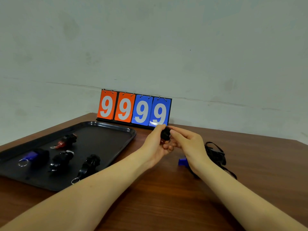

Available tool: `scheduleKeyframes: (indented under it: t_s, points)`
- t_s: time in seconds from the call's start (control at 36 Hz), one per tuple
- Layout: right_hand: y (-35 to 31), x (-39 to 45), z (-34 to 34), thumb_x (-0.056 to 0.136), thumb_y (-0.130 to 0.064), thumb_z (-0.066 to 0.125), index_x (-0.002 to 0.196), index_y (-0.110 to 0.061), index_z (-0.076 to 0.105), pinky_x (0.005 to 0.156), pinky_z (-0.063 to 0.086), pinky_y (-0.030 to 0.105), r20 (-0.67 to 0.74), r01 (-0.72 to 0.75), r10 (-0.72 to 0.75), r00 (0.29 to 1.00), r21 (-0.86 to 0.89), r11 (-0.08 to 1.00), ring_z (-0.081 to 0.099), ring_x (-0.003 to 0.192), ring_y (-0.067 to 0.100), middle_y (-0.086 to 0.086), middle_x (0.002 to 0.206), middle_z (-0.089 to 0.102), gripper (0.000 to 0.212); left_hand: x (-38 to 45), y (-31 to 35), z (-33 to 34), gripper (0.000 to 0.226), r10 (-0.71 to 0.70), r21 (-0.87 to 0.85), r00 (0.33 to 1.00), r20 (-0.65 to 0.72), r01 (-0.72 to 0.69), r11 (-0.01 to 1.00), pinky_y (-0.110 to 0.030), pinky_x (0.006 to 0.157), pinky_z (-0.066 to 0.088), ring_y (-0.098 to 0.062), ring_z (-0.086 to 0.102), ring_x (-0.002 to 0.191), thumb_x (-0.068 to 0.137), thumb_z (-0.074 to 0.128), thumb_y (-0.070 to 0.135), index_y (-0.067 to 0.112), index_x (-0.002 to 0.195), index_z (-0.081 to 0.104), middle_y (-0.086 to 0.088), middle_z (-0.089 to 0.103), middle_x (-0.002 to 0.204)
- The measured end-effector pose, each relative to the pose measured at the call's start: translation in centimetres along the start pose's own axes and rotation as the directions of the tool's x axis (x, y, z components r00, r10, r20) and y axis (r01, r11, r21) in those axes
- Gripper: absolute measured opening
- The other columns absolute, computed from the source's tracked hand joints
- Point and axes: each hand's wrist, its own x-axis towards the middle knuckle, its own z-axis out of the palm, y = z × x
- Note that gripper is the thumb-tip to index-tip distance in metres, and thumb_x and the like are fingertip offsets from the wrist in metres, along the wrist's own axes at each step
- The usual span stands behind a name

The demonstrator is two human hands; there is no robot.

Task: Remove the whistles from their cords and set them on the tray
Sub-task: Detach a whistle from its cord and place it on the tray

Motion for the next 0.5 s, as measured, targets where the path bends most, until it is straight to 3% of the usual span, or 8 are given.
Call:
scheduleKeyframes:
  t_s: [0.14, 0.22, 0.31, 0.42, 0.5]
  points:
    - [0.3, 0.0, 0.3, 0.092, -0.017, 0.060, 0.106, -0.027, 0.070, 0.084, 0.058, 0.035, 0.010, -0.044, 0.043, 0.999, 0.019, 0.999, 0.071, 0.087, 0.026, 0.006, 0.087, 0.075, 0.019, 0.2, -0.1, 0.1, 0.025, 0.016, -0.024, 1.000, -0.023, -0.016, 1.000, -0.019, 0.051, 0.035, -0.007, 0.040, 0.048, 0.098, 0.048, 0.029, 0.005, 0.103, 0.057, -0.003, 0.055, 0.060]
    - [0.4, 0.2, 0.7, 0.093, -0.017, 0.060, 0.110, -0.023, 0.070, 0.076, 0.058, 0.025, 0.012, -0.028, 0.028, 1.000, 0.025, 0.999, 0.072, 0.083, 0.016, 0.002, 0.086, 0.075, 0.021, 0.5, -0.2, 0.0, 0.025, 0.039, -0.026, 0.998, -0.043, -0.040, 0.999, -0.019, 0.052, 0.033, -0.006, 0.044, 0.045, 0.100, 0.047, 0.028, 0.005, 0.099, 0.057, -0.002, 0.055, 0.054]
    - [0.6, 0.3, 1.1, 0.093, -0.014, 0.060, 0.107, -0.025, 0.070, 0.065, 0.054, 0.014, 0.004, 0.017, -0.017, 1.000, -0.003, 1.000, 0.069, 0.073, 0.003, -0.009, 0.079, 0.073, 0.020, 0.5, -0.2, 0.0, 0.024, 0.063, -0.022, 0.995, -0.076, -0.065, 0.998, -0.018, 0.050, 0.038, -0.006, 0.046, 0.046, 0.100, 0.046, 0.028, 0.008, 0.094, 0.058, -0.004, 0.055, 0.062]
    - [1.2, 0.4, 1.3, 0.094, -0.019, 0.059, 0.112, -0.021, 0.071, 0.068, 0.052, 0.011, -0.016, 0.078, -0.080, 0.997, -0.095, 0.992, 0.067, 0.082, 0.000, -0.007, 0.087, 0.073, 0.022, 0.5, -0.3, 0.0, 0.021, 0.079, -0.003, 0.992, -0.102, -0.080, 0.997, -0.019, 0.049, 0.043, -0.007, 0.047, 0.050, 0.100, 0.047, 0.028, 0.010, 0.096, 0.058, -0.007, 0.054, 0.072]
    - [1.7, 0.4, 1.2, 0.096, -0.021, 0.056, 0.116, -0.026, 0.068, 0.077, 0.055, 0.017, 0.017, 0.074, -0.072, 0.997, -0.097, 0.993, 0.067, 0.091, 0.004, -0.004, 0.100, 0.073, 0.024, 0.5, -0.6, -0.3, 0.022, 0.096, 0.004, 0.992, -0.082, -0.096, 0.995, -0.026, 0.061, 0.050, -0.012, 0.053, 0.060, 0.098, 0.049, 0.031, 0.012, 0.100, 0.060, -0.009, 0.061, 0.079]
